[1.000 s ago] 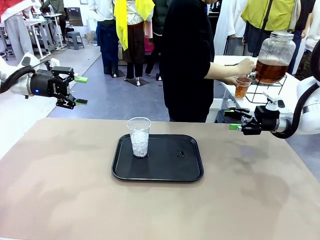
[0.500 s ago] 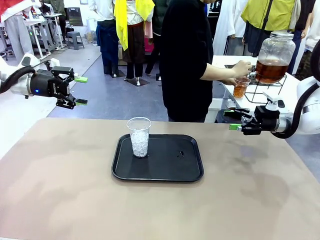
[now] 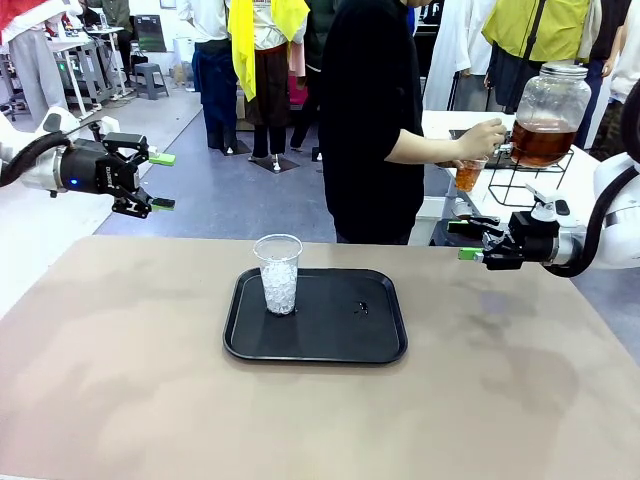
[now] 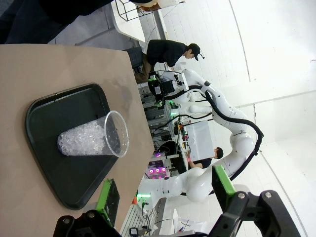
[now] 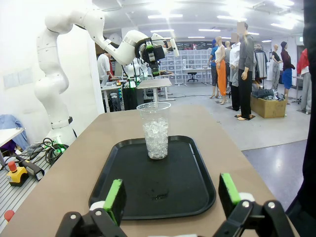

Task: Pour the drink into the iced cup.
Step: Pick up the iced cup indicated by the human and present it to them.

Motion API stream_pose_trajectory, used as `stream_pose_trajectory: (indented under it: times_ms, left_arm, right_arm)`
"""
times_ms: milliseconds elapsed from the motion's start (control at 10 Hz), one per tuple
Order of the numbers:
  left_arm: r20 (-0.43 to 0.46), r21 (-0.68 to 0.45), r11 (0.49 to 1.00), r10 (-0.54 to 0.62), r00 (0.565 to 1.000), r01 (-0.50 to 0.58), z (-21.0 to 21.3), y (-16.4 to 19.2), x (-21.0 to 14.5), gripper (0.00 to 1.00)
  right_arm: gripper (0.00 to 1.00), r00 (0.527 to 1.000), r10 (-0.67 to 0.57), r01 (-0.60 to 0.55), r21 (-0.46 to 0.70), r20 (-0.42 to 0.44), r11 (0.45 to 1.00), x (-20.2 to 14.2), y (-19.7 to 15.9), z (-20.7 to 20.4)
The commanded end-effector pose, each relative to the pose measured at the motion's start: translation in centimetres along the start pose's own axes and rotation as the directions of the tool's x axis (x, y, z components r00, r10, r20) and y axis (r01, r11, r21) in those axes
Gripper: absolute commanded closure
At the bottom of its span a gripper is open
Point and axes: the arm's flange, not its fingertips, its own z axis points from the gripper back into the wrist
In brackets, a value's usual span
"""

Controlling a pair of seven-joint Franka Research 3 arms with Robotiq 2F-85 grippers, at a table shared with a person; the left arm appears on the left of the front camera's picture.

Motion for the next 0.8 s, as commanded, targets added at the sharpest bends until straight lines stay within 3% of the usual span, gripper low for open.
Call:
stream_pose_trajectory:
  times_ms: [0, 700]
  left_arm:
    - [0.003, 0.003, 1.0, -0.001, 1.0, 0.001, -0.01, -0.1, -0.17, 0.0]
    - [0.003, 0.003, 1.0, -0.001, 1.0, 0.001, -0.01, -0.1, -0.17, 0.0]
  right_arm:
    - [0.0, 1.0, 0.003, -0.003, 0.0, -0.002, 1.0, 0.32, -0.22, 0.05]
    - [0.0, 1.0, 0.003, -0.003, 0.0, -0.002, 1.0, 0.32, -0.22, 0.05]
